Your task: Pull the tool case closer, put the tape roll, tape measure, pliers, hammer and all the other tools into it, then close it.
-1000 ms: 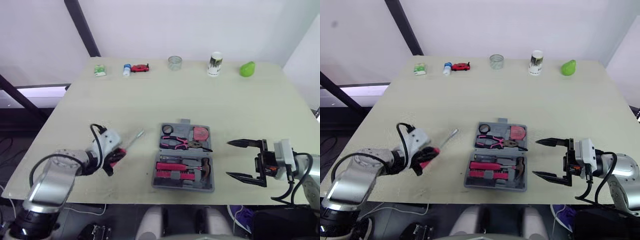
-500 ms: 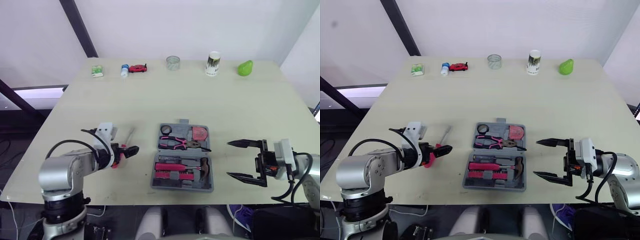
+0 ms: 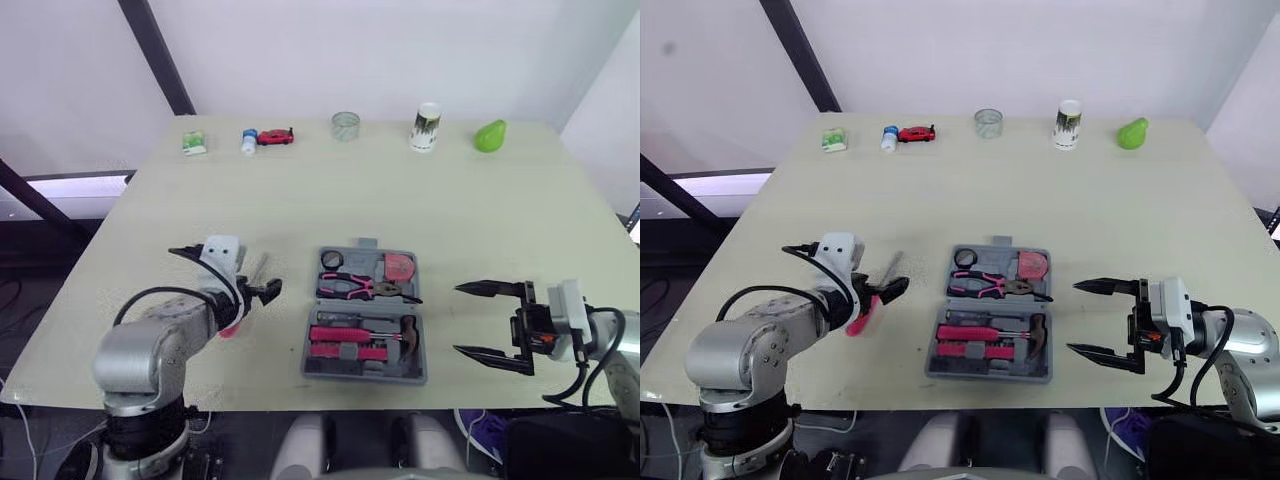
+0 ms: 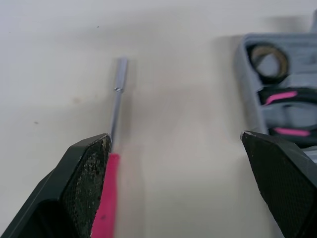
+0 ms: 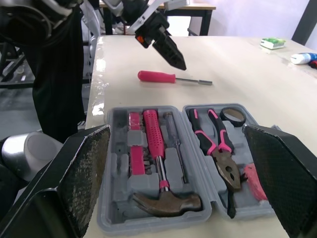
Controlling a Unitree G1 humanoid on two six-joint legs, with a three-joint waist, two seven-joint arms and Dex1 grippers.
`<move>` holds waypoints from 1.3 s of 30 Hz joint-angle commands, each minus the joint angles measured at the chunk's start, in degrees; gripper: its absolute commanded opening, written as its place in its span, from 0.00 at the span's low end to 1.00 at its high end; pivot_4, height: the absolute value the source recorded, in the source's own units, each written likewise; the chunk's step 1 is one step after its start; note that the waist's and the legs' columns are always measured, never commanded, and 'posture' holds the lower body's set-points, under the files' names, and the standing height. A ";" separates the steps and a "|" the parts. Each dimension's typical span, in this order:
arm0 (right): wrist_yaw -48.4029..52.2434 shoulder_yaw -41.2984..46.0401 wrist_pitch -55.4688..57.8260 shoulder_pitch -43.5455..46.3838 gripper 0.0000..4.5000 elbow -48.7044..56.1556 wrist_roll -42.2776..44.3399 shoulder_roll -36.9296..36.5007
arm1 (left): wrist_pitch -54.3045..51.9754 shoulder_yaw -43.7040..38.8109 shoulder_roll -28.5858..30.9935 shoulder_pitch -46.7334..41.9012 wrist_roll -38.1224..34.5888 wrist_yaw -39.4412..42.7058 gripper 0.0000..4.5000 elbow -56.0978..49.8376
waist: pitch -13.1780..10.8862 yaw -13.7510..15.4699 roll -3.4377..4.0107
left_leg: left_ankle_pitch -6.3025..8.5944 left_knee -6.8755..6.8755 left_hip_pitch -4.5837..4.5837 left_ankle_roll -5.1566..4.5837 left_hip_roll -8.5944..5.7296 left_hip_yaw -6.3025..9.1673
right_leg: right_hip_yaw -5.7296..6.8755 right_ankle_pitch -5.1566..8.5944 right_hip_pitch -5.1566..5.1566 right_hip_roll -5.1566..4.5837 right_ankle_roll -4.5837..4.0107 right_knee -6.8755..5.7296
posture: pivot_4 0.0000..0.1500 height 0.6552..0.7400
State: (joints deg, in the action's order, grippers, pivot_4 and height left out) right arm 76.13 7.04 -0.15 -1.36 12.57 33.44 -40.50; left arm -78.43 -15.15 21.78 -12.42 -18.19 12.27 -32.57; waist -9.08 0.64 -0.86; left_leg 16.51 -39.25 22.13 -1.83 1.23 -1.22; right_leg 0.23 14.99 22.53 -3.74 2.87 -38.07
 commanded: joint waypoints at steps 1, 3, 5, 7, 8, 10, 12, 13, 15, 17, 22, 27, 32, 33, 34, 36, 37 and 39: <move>-0.15 0.91 -0.38 0.16 1.00 1.81 0.73 -0.18 | 14.13 0.96 -1.04 3.61 2.12 0.76 0.99 2.29 | 0.00 0.12 -0.01 | 0.00 0.00 0.04 0.00 0.00 0.01 | 0.02 0.00 0.00 -0.21 -0.01 0.03 | 1.00 1.00; -0.29 0.87 -0.40 0.13 1.00 1.91 0.72 -0.15 | 21.08 2.08 -1.44 6.89 3.31 1.41 0.99 4.22 | 0.00 0.15 0.00 | 0.01 -0.01 0.03 -0.01 -0.02 0.00 | 0.04 0.00 0.00 -0.29 -0.01 0.04 | 1.00 1.00; -0.40 0.90 -0.37 0.15 1.00 1.98 0.75 -0.14 | 26.71 2.54 -1.62 9.55 4.13 1.97 0.99 6.44 | 0.00 0.16 0.00 | 0.01 0.00 0.04 -0.01 -0.03 -0.02 | 0.04 0.00 -0.01 -0.33 0.00 0.07 | 1.00 1.00; -0.43 0.98 -0.38 0.09 1.00 2.06 0.77 -0.19 | 30.86 2.45 -1.35 11.65 4.94 2.44 0.99 9.56 | 0.00 0.17 0.00 | 0.02 -0.01 0.06 -0.02 -0.03 -0.01 | 0.06 -0.01 0.00 -0.34 0.00 0.08 | 1.00 1.00; -0.43 1.00 -0.35 0.08 1.00 2.08 0.79 -0.22 | 32.70 2.16 -1.50 12.09 4.88 2.73 0.99 10.85 | 0.00 0.17 0.00 | 0.07 0.00 0.06 -0.12 -0.02 0.00 | 0.08 -0.01 0.00 -0.35 -0.01 0.08 | 1.00 1.00; -0.38 0.99 -0.31 0.14 1.00 2.07 0.80 -0.28 | 35.27 1.53 -1.74 12.17 4.40 3.36 0.99 13.01 | 0.00 0.19 0.00 | 0.15 0.00 0.06 -0.25 -0.02 0.02 | 0.10 -0.01 0.00 -0.35 -0.01 0.08 | 1.00 1.00; -0.35 1.10 -0.17 0.30 1.00 2.02 0.99 -0.33 | 39.27 2.06 -1.43 12.63 4.85 4.62 0.99 16.15 | 0.00 0.21 0.00 | 0.15 0.00 0.07 -0.26 -0.02 0.03 | 0.14 -0.01 0.00 -0.36 -0.01 0.08 | 1.00 1.00; -0.33 1.13 -0.17 0.34 1.00 1.96 1.02 -0.33 | 41.02 2.70 -1.13 12.97 5.66 4.85 0.99 18.12 | 0.00 0.20 0.00 | 0.16 0.00 0.07 -0.27 -0.02 0.03 | 0.15 -0.01 0.00 -0.37 -0.01 0.08 | 1.00 1.00; -0.32 1.14 -0.19 0.29 1.00 2.00 1.00 -0.36 | 44.20 3.79 -0.69 13.62 6.52 5.96 0.99 20.79 | 0.00 0.17 0.00 | 0.16 0.00 0.06 -0.28 -0.03 0.02 | 0.15 -0.01 0.00 -0.37 -0.01 0.08 | 1.00 1.00; -0.40 1.23 -0.14 0.36 1.00 1.94 0.96 -0.43 | 46.13 4.13 -0.96 13.86 6.24 6.81 0.99 22.21 | 0.00 0.16 0.00 | 0.16 0.00 0.06 -0.28 -0.03 0.02 | 0.16 -0.01 0.00 -0.35 -0.01 0.08 | 1.00 1.00; -0.44 1.63 -0.27 0.22 1.00 1.83 0.90 -0.64 | 48.30 4.11 -1.67 14.38 5.59 7.48 0.99 23.71 | 0.01 0.19 0.01 | 0.17 0.00 0.06 -0.28 -0.02 0.03 | 0.18 -0.01 -0.01 -0.39 0.00 0.08 | 1.00 1.00; -0.57 1.68 -0.28 0.14 1.00 1.92 0.82 -0.66 | 49.31 3.89 -1.43 13.88 5.71 7.75 0.68 25.25 | 0.01 0.19 0.02 | 0.17 0.00 0.06 -0.29 -0.02 0.04 | 0.20 -0.01 -0.01 -0.40 0.00 0.08 | 1.00 1.00; -0.61 1.67 -0.28 0.13 1.00 1.96 0.82 -0.68 | 48.97 3.61 -1.10 12.39 5.59 7.87 0.23 26.57 | 0.02 0.28 0.03 | 0.17 0.00 0.06 -0.29 -0.03 0.06 | 0.26 -0.01 -0.04 -0.39 0.00 0.08 | 1.00 1.00; -0.62 1.67 -0.28 0.12 1.00 1.96 0.81 -0.67 | 48.91 3.66 -1.01 12.30 5.62 8.00 0.14 26.63 | 0.02 0.24 0.03 | 0.17 0.00 0.06 -0.29 -0.03 0.07 | 0.26 -0.01 -0.05 -0.39 0.00 0.08 | 1.00 1.00; -0.62 1.64 -0.30 0.07 1.00 1.96 0.79 -0.65 | 48.92 3.85 -0.87 12.30 5.64 8.27 0.15 26.64 | 0.02 0.23 0.03 | 0.17 0.00 0.06 -0.29 -0.03 0.07 | 0.26 -0.01 -0.05 -0.39 0.00 0.08 | 1.00 1.00; -0.63 1.59 -0.38 0.00 1.00 1.95 0.72 -0.60 | 49.02 4.18 -0.62 12.37 5.77 8.68 0.15 26.62 | 0.02 0.24 0.03 | 0.17 0.00 0.06 -0.29 -0.03 0.07 | 0.26 -0.01 -0.05 -0.39 0.00 0.08 | 1.00 1.00; -0.63 1.56 -0.42 -0.03 1.00 1.93 0.69 -0.56 | 49.07 4.26 -0.56 12.42 5.82 8.79 0.15 26.60 | 0.02 0.24 0.03 | 0.17 0.00 0.06 -0.29 -0.03 0.08 | 0.27 -0.01 -0.05 -0.39 0.00 0.08 | 1.00 1.00; -0.70 1.48 -0.44 -0.15 1.00 2.03 0.65 -0.48 | 49.23 4.15 -0.17 12.76 5.87 9.14 0.15 26.38 | 0.02 0.24 0.03 | 0.17 0.00 0.06 -0.29 -0.03 0.08 | 0.27 -0.01 -0.05 -0.39 0.00 0.08 | 1.00 1.00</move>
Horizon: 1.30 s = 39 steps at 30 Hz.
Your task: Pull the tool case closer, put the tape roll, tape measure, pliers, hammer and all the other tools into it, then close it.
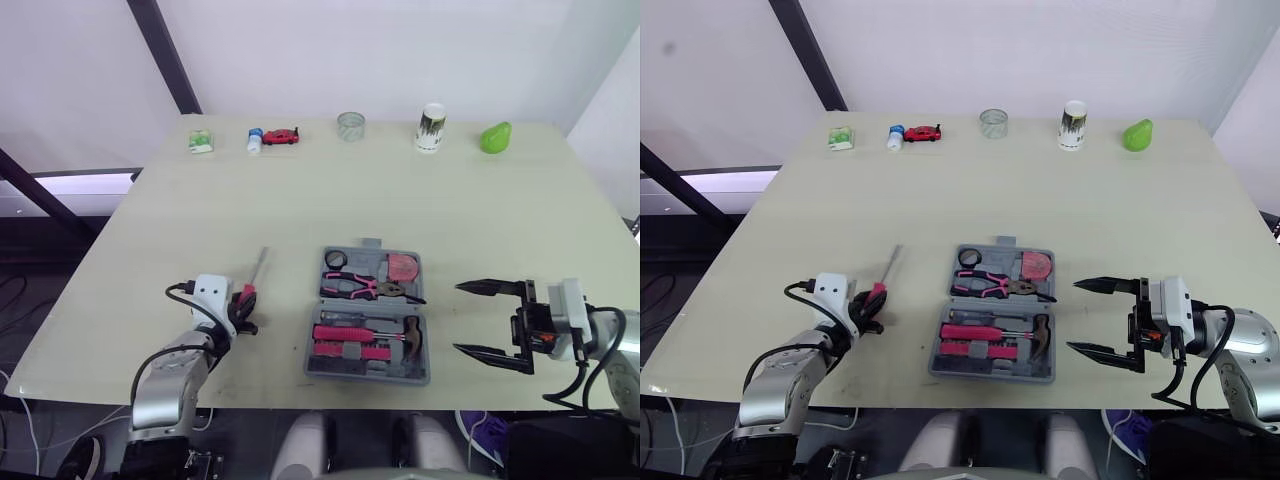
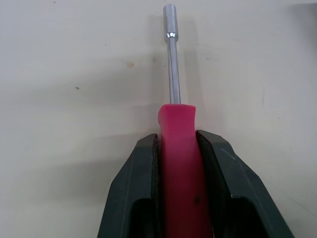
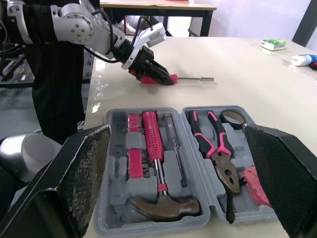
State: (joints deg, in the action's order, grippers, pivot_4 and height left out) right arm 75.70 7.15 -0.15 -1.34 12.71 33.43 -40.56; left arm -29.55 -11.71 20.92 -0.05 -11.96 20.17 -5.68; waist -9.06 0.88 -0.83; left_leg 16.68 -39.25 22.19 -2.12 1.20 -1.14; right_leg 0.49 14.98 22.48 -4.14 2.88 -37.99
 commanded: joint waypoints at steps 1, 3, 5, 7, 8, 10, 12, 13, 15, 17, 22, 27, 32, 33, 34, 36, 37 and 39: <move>-0.33 1.38 -0.42 -0.25 1.00 1.97 0.67 -0.39 | 0.45 0.39 1.28 0.74 -0.40 1.69 0.15 -0.79 | 0.00 -0.01 0.00 | 0.00 0.00 0.00 0.00 0.00 0.00 | 0.00 0.00 0.00 0.00 0.00 0.00 | 1.00 1.00; -0.41 1.38 -0.41 -0.39 1.00 2.05 0.66 -0.36 | 0.76 -0.28 3.03 1.45 -0.52 3.19 0.15 -1.53 | 0.00 -0.08 0.00 | 0.00 0.00 0.00 0.00 0.00 0.00 | -0.01 0.00 0.00 0.00 0.00 0.00 | 1.00 1.00; -0.45 1.35 -0.49 -0.55 1.00 2.05 0.64 -0.32 | 1.19 -0.79 5.23 2.21 -0.93 5.35 0.15 -2.51 | 0.00 -0.21 0.00 | 0.00 0.03 0.00 0.00 0.01 0.00 | -0.01 0.00 0.01 0.00 -0.01 0.01 | 1.00 1.00; -0.58 1.16 -0.52 -0.51 1.00 2.01 0.59 -0.19 | 0.74 -1.52 6.75 2.40 -1.74 6.67 0.15 -2.74 | -0.01 -0.23 0.01 | 0.00 0.05 0.00 0.00 0.03 -0.01 | -0.03 0.01 0.04 0.01 -0.01 0.01 | 1.00 1.00; -0.59 1.07 -0.60 -0.50 1.00 1.96 0.55 -0.12 | 0.44 -1.31 7.56 2.58 -1.72 7.28 0.15 -2.70 | -0.01 -0.19 0.01 | 0.00 0.05 0.00 0.00 0.03 -0.01 | -0.03 0.01 0.05 0.00 -0.01 0.01 | 1.00 1.00; -0.62 0.89 -0.74 -0.38 1.00 1.86 0.45 0.00 | -0.43 -0.83 8.61 2.78 -1.63 8.00 0.15 -2.55 | -0.01 -0.13 0.01 | 0.00 0.05 0.00 0.00 0.03 0.00 | -0.02 0.01 0.04 -0.02 -0.01 0.01 | 1.00 1.00; -0.73 0.82 -0.80 -0.25 1.00 1.82 0.40 0.09 | -1.96 -0.33 9.21 3.35 -2.11 8.79 0.15 -3.22 | -0.01 -0.07 0.01 | 0.00 0.05 0.01 0.00 0.03 0.00 | -0.01 0.01 0.04 -0.05 -0.01 0.02 | 1.00 1.00; -0.75 0.88 -0.84 -0.30 1.00 1.85 0.41 0.10 | -3.03 -0.16 9.39 4.23 -3.09 9.72 0.15 -4.54 | -0.01 -0.11 0.01 | 0.00 0.05 0.01 0.00 0.03 0.00 | -0.01 0.01 0.04 -0.05 -0.01 0.02 | 1.00 1.00; -0.82 1.03 -0.93 -0.52 1.00 1.88 0.45 0.11 | -4.24 0.14 9.58 5.87 -4.37 10.98 0.15 -7.03 | -0.01 -0.17 0.01 | 0.00 0.06 0.02 0.00 0.03 -0.01 | -0.03 0.01 0.05 -0.09 -0.01 0.05 | 1.00 1.00; -0.92 1.13 -1.10 -1.14 1.00 2.18 0.43 0.14 | -4.69 0.12 9.60 7.77 -6.20 12.52 0.15 -10.30 | -0.01 -0.16 0.01 | 0.01 0.08 0.02 0.01 0.04 -0.02 | -0.03 0.01 0.05 -0.14 -0.01 0.07 | 1.00 1.00; -0.86 1.61 -0.80 -1.58 1.00 2.43 0.88 -0.25 | -3.57 0.22 14.79 9.64 -9.23 20.79 0.15 -14.76 | -0.02 -0.08 0.02 | 0.01 0.13 0.04 0.01 0.05 0.01 | 0.01 0.07 0.08 -0.21 -0.13 0.07 | 1.00 1.00; 0.27 2.59 -0.89 -1.46 1.00 1.01 1.33 -0.97 | 0.43 2.80 25.55 6.87 -10.75 34.42 0.15 -16.71 | -0.05 -0.08 0.09 | 0.01 0.15 0.06 0.02 0.04 0.01 | 0.04 0.11 0.10 -0.28 -0.27 0.11 | 1.00 1.00; 1.47 3.36 -1.20 -1.13 1.00 -0.25 1.56 -1.50 | 3.57 7.99 32.26 1.61 -9.59 43.64 0.15 -15.94 | -0.06 -0.11 0.14 | 0.00 0.14 0.19 0.02 0.02 0.01 | 0.10 0.10 0.18 -0.31 -0.27 0.15 | 1.00 1.00; 1.90 3.51 -1.28 -1.13 1.00 -0.53 1.56 -1.73 | 4.13 9.68 33.29 -0.24 -9.33 45.60 0.15 -15.62 | -0.07 -0.11 0.15 | 0.00 0.15 0.21 0.01 0.02 0.01 | 0.12 0.10 0.20 -0.28 -0.26 0.16 | 1.00 1.00; 2.60 3.77 -1.40 -1.29 1.00 -0.78 1.50 -2.19 | 4.68 11.83 34.12 -2.65 -8.63 47.44 0.15 -15.34 | -0.08 -0.11 0.17 | 0.00 0.15 0.22 0.01 0.02 0.01 | 0.12 0.09 0.20 -0.27 -0.24 0.17 | 1.00 1.00; 4.26 4.91 -1.45 -1.92 1.00 -1.17 1.72 -3.49 | 6.05 17.58 35.23 -8.50 -5.89 51.30 0.15 -14.98 | -0.09 0.00 0.18 | 0.00 0.13 0.28 0.01 0.01 0.02 | 0.14 0.06 0.22 -0.15 -0.19 0.18 | 1.00 1.00; 4.68 5.22 -1.44 -2.13 1.00 -1.16 1.73 -3.89 | 6.62 19.28 35.48 -10.23 -4.98 52.47 0.15 -14.69 | -0.09 0.07 0.19 | 0.00 0.12 0.29 0.00 -0.01 0.02 | 0.17 0.02 0.21 0.10 -0.11 0.18 | 1.00 1.00; 4.80 5.83 -1.65 -2.78 1.00 -0.84 1.62 -4.27 | 5.38 22.30 35.38 -14.11 -4.75 54.67 0.15 -14.85 | -0.09 -0.03 0.19 | 0.00 0.09 0.30 -0.01 -0.03 0.00 | 0.23 0.00 0.21 0.24 -0.07 0.17 | 1.00 1.00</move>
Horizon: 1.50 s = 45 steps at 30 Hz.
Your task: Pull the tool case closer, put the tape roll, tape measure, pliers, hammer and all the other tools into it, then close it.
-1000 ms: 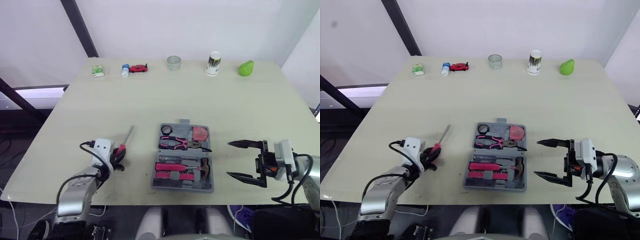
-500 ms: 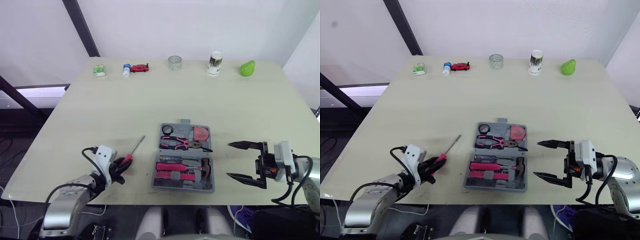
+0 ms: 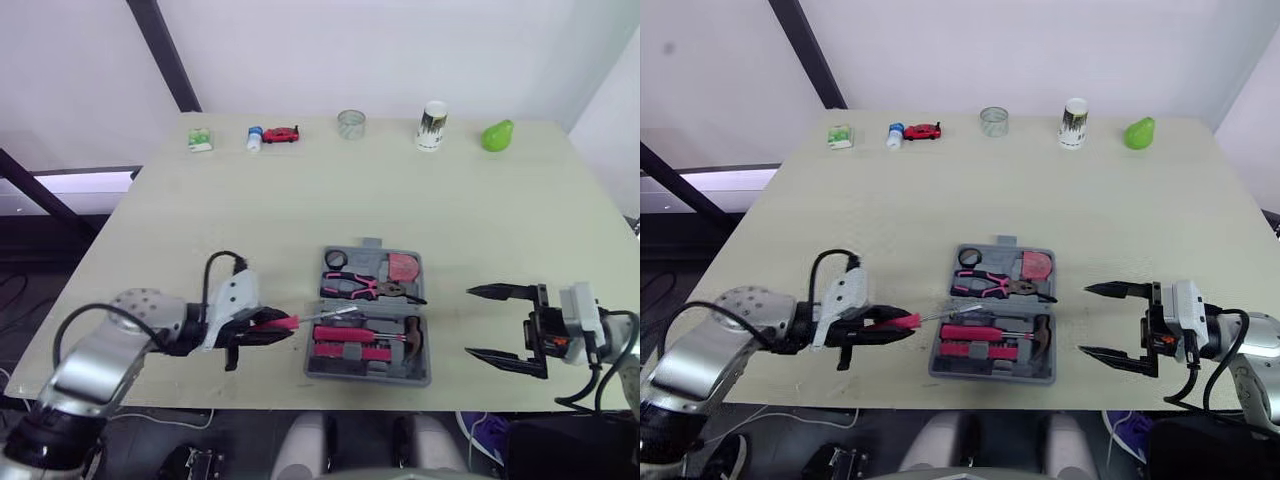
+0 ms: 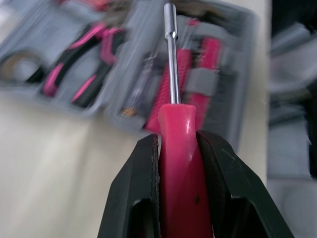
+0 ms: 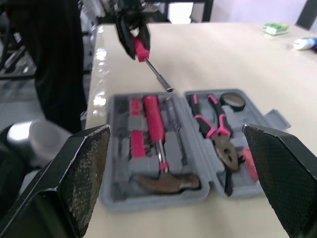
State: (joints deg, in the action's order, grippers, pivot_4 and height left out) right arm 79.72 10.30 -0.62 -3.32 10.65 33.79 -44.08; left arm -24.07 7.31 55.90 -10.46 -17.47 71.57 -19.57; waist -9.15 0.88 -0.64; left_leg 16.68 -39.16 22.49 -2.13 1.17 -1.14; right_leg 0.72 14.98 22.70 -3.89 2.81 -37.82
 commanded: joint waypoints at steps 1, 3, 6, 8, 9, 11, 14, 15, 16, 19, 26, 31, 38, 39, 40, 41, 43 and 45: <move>0.57 2.93 -1.19 -1.13 1.00 1.50 1.21 -0.75 | -2.19 4.46 0.00 -5.53 0.17 3.72 0.15 -1.47 | -0.01 -0.04 -0.01 | 0.00 -0.01 -0.02 0.00 0.00 -0.02 | -0.01 0.00 0.00 0.04 0.01 -0.02 | 1.00 1.00; 0.01 3.41 -1.08 -1.66 1.00 2.09 1.09 -0.55 | -5.59 7.62 -0.97 -8.99 0.91 3.46 0.15 -2.97 | -0.02 -0.06 -0.02 | 0.00 -0.06 0.02 -0.01 0.02 0.00 | -0.02 0.00 0.01 0.20 0.03 -0.01 | 1.00 1.00; -0.60 3.41 -0.98 -2.70 1.00 3.21 0.91 -0.11 | -9.63 12.08 -2.17 -11.85 2.13 2.83 0.15 -6.13 | -0.02 -0.25 -0.02 | 0.00 -0.08 0.00 -0.01 0.03 -0.01 | -0.10 0.00 0.01 0.31 0.05 -0.04 | 1.00 1.00; -1.20 3.20 -0.91 -3.37 1.00 4.16 0.84 0.25 | -12.49 14.30 -2.65 -12.73 1.53 3.25 0.15 -8.14 | -0.02 -0.28 -0.02 | 0.00 -0.08 -0.01 -0.01 0.05 -0.01 | -0.12 0.01 0.02 0.36 0.06 -0.04 | 1.00 1.00; -1.48 3.13 -0.85 -3.64 1.00 4.55 0.83 0.41 | -12.93 15.76 -2.87 -13.21 2.77 2.88 0.15 -8.50 | -0.02 -0.25 -0.02 | 0.00 -0.08 -0.01 -0.01 0.07 -0.02 | -0.14 0.01 0.03 0.38 0.05 -0.05 | 1.00 1.00; -1.90 3.06 -0.83 -4.10 1.00 5.16 0.79 0.56 | -15.05 18.34 -3.23 -14.33 5.04 1.53 0.15 -8.93 | -0.02 -0.10 -0.02 | 0.00 -0.10 -0.01 -0.01 0.07 0.00 | -0.13 0.01 0.03 0.39 0.06 -0.07 | 1.00 1.00; -2.32 3.19 -0.96 -4.79 1.00 5.63 0.69 0.75 | -19.82 20.87 -4.56 -15.74 5.27 0.26 0.15 -10.18 | -0.02 -0.06 -0.03 | 0.00 -0.14 -0.01 -0.01 0.06 0.01 | -0.13 0.01 0.02 0.41 0.06 -0.08 | 1.00 1.00; -2.51 3.30 -0.99 -5.17 1.00 5.89 0.68 0.82 | -20.70 21.69 -4.76 -15.87 5.86 -0.36 0.15 -10.58 | -0.03 -0.05 -0.03 | 0.00 -0.14 -0.01 -0.01 0.06 0.00 | -0.13 0.01 0.02 0.40 0.06 -0.08 | 1.00 1.00; -2.65 3.43 -1.04 -5.54 1.00 6.13 0.67 0.84 | -22.09 22.80 -4.65 -15.93 6.57 -0.94 0.15 -11.00 | -0.03 -0.07 -0.04 | 0.00 -0.16 0.00 -0.01 0.06 0.01 | -0.13 0.01 0.02 0.40 0.06 -0.08 | 1.00 1.00; -3.16 3.73 -1.02 -6.40 1.00 6.71 0.77 0.87 | -24.60 25.01 -5.21 -15.50 7.63 -2.76 0.15 -12.12 | -0.03 -0.08 -0.04 | 0.00 -0.16 -0.01 -0.01 0.06 0.01 | -0.14 0.01 0.02 0.41 0.07 -0.08 | 1.00 1.00; -3.33 3.48 -1.34 -6.86 1.00 6.51 0.42 0.65 | -29.30 30.44 -10.75 -18.01 10.22 -7.30 0.15 -10.74 | -0.03 0.03 -0.04 | 0.00 -0.18 -0.02 -0.01 0.06 0.01 | -0.15 0.01 0.00 0.41 0.06 -0.09 | 1.00 1.00; -3.21 3.88 -1.45 -7.07 1.00 6.30 0.41 0.32 | -31.98 31.75 -12.94 -19.28 10.28 -9.16 0.15 -9.79 | -0.03 -0.05 -0.05 | -0.01 -0.19 -0.01 -0.01 0.05 0.03 | -0.15 0.01 0.01 0.41 0.07 -0.11 | 1.00 1.00; -3.64 3.73 -1.68 -7.40 1.00 6.53 0.28 0.46 | -32.14 32.13 -15.04 -19.14 10.03 -11.37 0.15 -8.25 | -0.03 0.08 -0.05 | -0.01 -0.20 -0.04 -0.01 0.06 0.02 | -0.18 0.01 0.00 0.42 0.06 -0.12 | 1.00 1.00; -3.70 3.75 -1.68 -7.47 1.00 6.57 0.31 0.47 | -32.56 31.98 -15.37 -18.99 9.64 -11.51 0.15 -8.17 | -0.03 0.13 -0.05 | -0.01 -0.20 -0.03 -0.01 0.06 0.02 | -0.17 0.01 0.00 0.40 0.06 -0.11 | 1.00 1.00; -3.75 3.76 -1.68 -7.53 1.00 6.60 0.31 0.45 | -32.74 31.95 -15.57 -18.88 9.43 -11.59 0.15 -8.05 | -0.03 0.15 -0.05 | -0.01 -0.21 -0.02 -0.01 0.05 0.02 | -0.16 0.01 0.00 0.40 0.06 -0.11 | 1.00 1.00; -3.75 3.84 -1.71 -7.68 1.00 6.65 0.36 0.40 | -33.02 31.94 -15.70 -18.79 9.25 -11.70 0.15 -8.10 | -0.03 0.14 -0.05 | -0.01 -0.22 -0.02 -0.01 0.04 0.02 | -0.17 0.01 0.00 0.39 0.06 -0.11 | 1.00 1.00; -3.83 3.89 -1.69 -7.85 1.00 6.73 0.40 0.34 | -32.75 31.87 -15.99 -18.60 9.04 -11.95 0.15 -7.88 | -0.03 0.13 -0.05 | -0.01 -0.22 -0.02 -0.01 0.04 0.02 | -0.17 0.01 0.00 0.38 0.07 -0.11 | 1.00 1.00; -3.93 3.87 -1.67 -7.93 1.00 6.82 0.41 0.33 | -32.58 32.01 -16.14 -18.74 8.82 -12.01 0.15 -7.62 | -0.03 0.09 -0.05 | -0.01 -0.22 -0.02 -0.01 0.04 0.02 | -0.17 0.00 0.00 0.38 0.07 -0.12 | 1.00 1.00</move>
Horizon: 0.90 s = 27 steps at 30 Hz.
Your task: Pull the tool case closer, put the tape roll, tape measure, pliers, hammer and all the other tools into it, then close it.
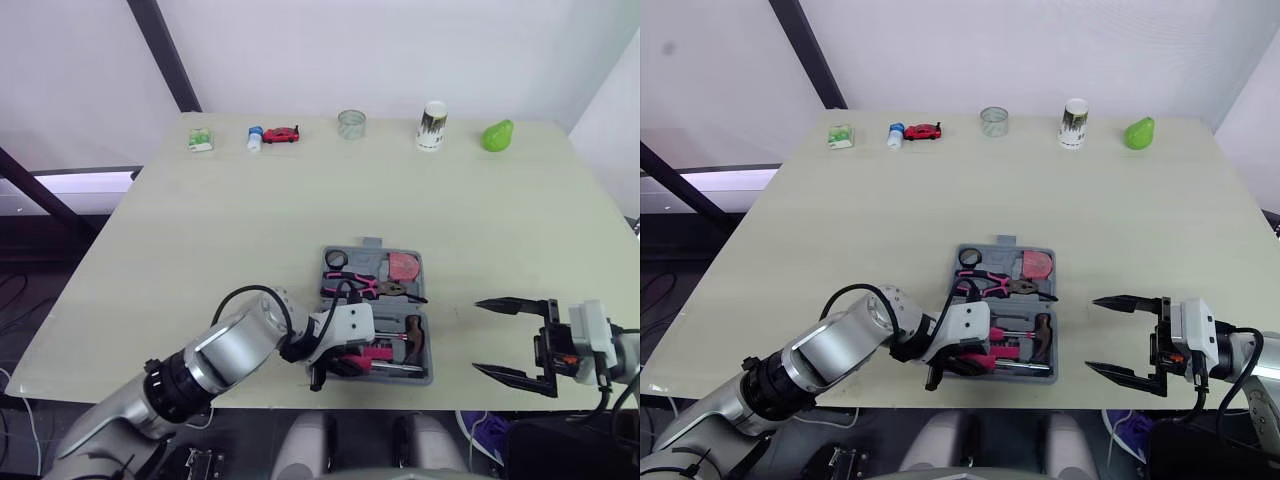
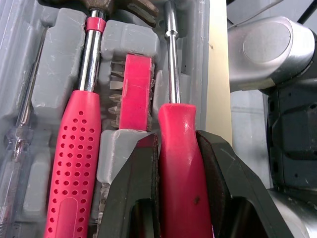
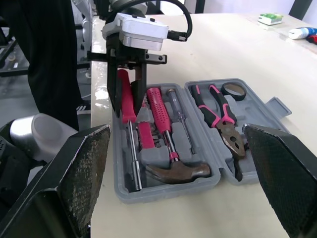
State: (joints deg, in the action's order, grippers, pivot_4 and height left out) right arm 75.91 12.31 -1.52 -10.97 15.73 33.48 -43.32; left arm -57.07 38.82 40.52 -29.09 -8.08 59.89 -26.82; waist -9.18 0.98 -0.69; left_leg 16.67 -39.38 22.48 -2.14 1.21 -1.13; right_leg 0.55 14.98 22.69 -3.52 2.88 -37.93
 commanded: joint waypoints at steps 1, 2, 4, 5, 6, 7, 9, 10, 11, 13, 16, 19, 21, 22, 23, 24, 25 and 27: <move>-0.15 1.87 -0.77 -0.32 1.00 1.78 0.73 -0.43 | 0.66 0.58 -0.80 -0.18 -0.59 -0.32 0.15 -0.31 | 0.00 -0.01 0.00 | 0.00 0.00 0.00 0.00 0.00 0.00 | 0.00 0.00 0.00 0.00 0.00 0.00 | 1.00 1.00; -0.23 1.73 -0.72 -0.28 1.00 1.85 0.70 -0.39 | 1.24 0.80 -0.78 -0.43 -0.68 0.19 0.15 -0.05 | 0.00 -0.01 0.00 | 0.00 -0.01 0.00 0.00 0.00 0.00 | 0.00 0.00 0.00 0.00 0.00 0.00 | 1.00 1.00; -0.30 1.51 -0.59 -0.25 1.00 2.01 0.68 -0.36 | 2.25 1.14 -0.73 -0.74 -0.67 0.89 0.15 0.19 | 0.00 -0.01 0.00 | 0.00 -0.01 0.00 0.00 0.00 0.00 | 0.00 0.00 0.00 0.00 0.00 0.00 | 1.00 1.00; -0.30 1.49 -0.55 -0.29 1.00 2.08 0.70 -0.38 | 2.52 1.17 -0.72 -0.72 -0.66 1.01 0.15 0.14 | 0.00 -0.01 0.00 | 0.00 -0.01 0.00 0.00 0.00 0.00 | 0.00 0.00 0.00 0.00 0.00 0.00 | 1.00 1.00; -0.30 1.49 -0.51 -0.30 1.00 2.12 0.72 -0.40 | 2.97 1.12 -0.78 -0.63 -0.67 1.09 0.15 0.05 | 0.00 -0.01 0.00 | 0.00 -0.01 0.00 0.00 0.00 0.00 | 0.00 0.00 0.00 0.00 0.00 0.00 | 1.00 1.00; -0.32 1.52 -0.48 -0.35 1.00 2.16 0.74 -0.42 | 3.11 1.06 -0.83 -0.50 -0.75 1.11 0.15 -0.10 | 0.00 -0.01 0.00 | 0.00 -0.01 0.00 0.00 0.00 0.00 | 0.00 0.00 0.00 0.00 0.00 0.00 | 1.00 1.00; -0.32 1.49 -0.49 -0.34 1.00 2.14 0.67 -0.43 | 3.26 1.03 -0.85 -0.31 -0.77 1.09 0.15 -0.06 | 0.00 -0.02 0.00 | 0.00 -0.01 0.00 0.00 0.00 0.00 | 0.00 0.00 0.00 0.00 0.00 0.00 | 1.00 1.00; -0.33 1.46 -0.48 -0.31 1.00 2.13 0.65 -0.43 | 3.19 1.02 -0.86 -0.21 -0.77 1.04 0.15 0.06 | 0.00 -0.02 0.00 | 0.00 -0.01 0.00 0.00 0.00 0.00 | 0.00 0.00 0.00 0.00 0.00 0.00 | 1.00 1.00; -0.36 1.44 -0.47 -0.33 1.00 2.18 0.63 -0.42 | 3.23 1.02 -0.82 -0.10 -0.72 1.00 0.15 0.16 | 0.00 -0.02 0.00 | 0.00 -0.01 0.00 0.00 0.00 0.00 | 0.00 0.00 0.00 0.00 0.00 0.00 | 1.00 1.00; -0.42 1.36 -0.46 -0.30 1.00 2.20 0.60 -0.37 | 3.70 1.05 -0.78 0.06 -0.55 0.96 0.26 0.41 | 0.00 -0.03 0.00 | 0.00 -0.01 0.00 0.00 0.00 0.00 | 0.00 0.00 0.00 0.00 0.00 0.00 | 1.00 1.00; -0.57 1.21 -0.44 -0.24 1.00 2.24 0.53 -0.29 | 3.92 0.96 -0.89 0.19 0.01 0.24 0.55 0.84 | 0.00 -0.08 0.00 | 0.00 -0.01 0.00 0.00 0.00 0.00 | 0.00 0.00 0.00 0.00 0.00 -0.01 | 1.00 1.00; -0.71 1.04 -0.45 -0.18 1.00 2.27 0.45 -0.23 | 4.18 1.00 -0.47 0.30 0.01 0.43 0.75 0.86 | 0.00 -0.14 0.00 | 0.00 -0.01 -0.01 0.00 0.00 0.01 | 0.00 0.00 0.00 0.01 0.00 -0.01 | 1.00 1.00; -0.78 0.98 -0.48 -0.19 1.00 2.28 0.41 -0.21 | 4.30 0.74 0.29 0.54 -0.20 0.74 0.75 0.46 | 0.00 -0.15 0.00 | 0.00 -0.01 -0.01 0.00 0.00 0.00 | 0.00 0.00 0.00 0.02 0.00 -0.01 | 1.00 1.00; -0.80 0.96 -0.50 -0.19 1.00 2.28 0.39 -0.20 | 4.40 0.62 0.69 0.64 -0.30 0.93 0.75 0.25 | 0.00 -0.16 0.00 | 0.00 -0.01 -0.01 0.00 0.00 0.01 | 0.00 0.00 0.00 0.02 0.00 -0.02 | 1.00 1.00; -0.84 0.95 -0.49 -0.18 1.00 2.29 0.38 -0.19 | 4.47 0.51 0.98 0.70 -0.38 1.05 0.75 0.08 | 0.00 -0.18 0.00 | 0.00 -0.01 -0.01 0.00 0.00 0.00 | 0.00 0.00 0.00 0.02 0.00 -0.02 | 1.00 1.00; -0.86 0.94 -0.49 -0.17 1.00 2.28 0.37 -0.18 | 4.61 0.38 1.29 0.73 -0.46 1.18 0.75 -0.05 | 0.00 -0.16 0.00 | 0.00 -0.01 -0.02 0.00 0.01 0.00 | 0.00 0.00 0.00 0.02 0.00 -0.02 | 1.00 1.00; -0.88 0.96 -0.48 -0.20 1.00 2.33 0.37 -0.18 | 4.81 0.16 1.64 0.75 -0.58 1.36 0.75 -0.22 | 0.00 -0.16 0.00 | 0.00 -0.01 -0.02 0.00 0.01 0.01 | 0.00 0.00 0.00 0.02 0.00 -0.02 | 1.00 1.00; -0.90 0.98 -0.46 -0.12 1.00 2.29 0.38 -0.19 | 4.89 -0.91 2.34 0.73 -1.53 2.20 0.75 -0.67 | 0.00 -0.16 0.00 | 0.00 -0.01 -0.02 0.00 0.01 0.00 | 0.00 0.00 0.00 0.02 0.00 -0.03 | 1.00 1.00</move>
State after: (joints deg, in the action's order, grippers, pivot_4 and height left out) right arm 75.03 12.25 -1.52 -10.97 16.84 33.25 -43.31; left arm -52.80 39.08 42.16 -28.52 -8.66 61.19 -25.90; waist -9.18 0.82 -0.68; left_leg 16.67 -39.39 22.46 -2.14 1.22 -1.13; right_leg 0.55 14.98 22.69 -3.49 2.88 -37.96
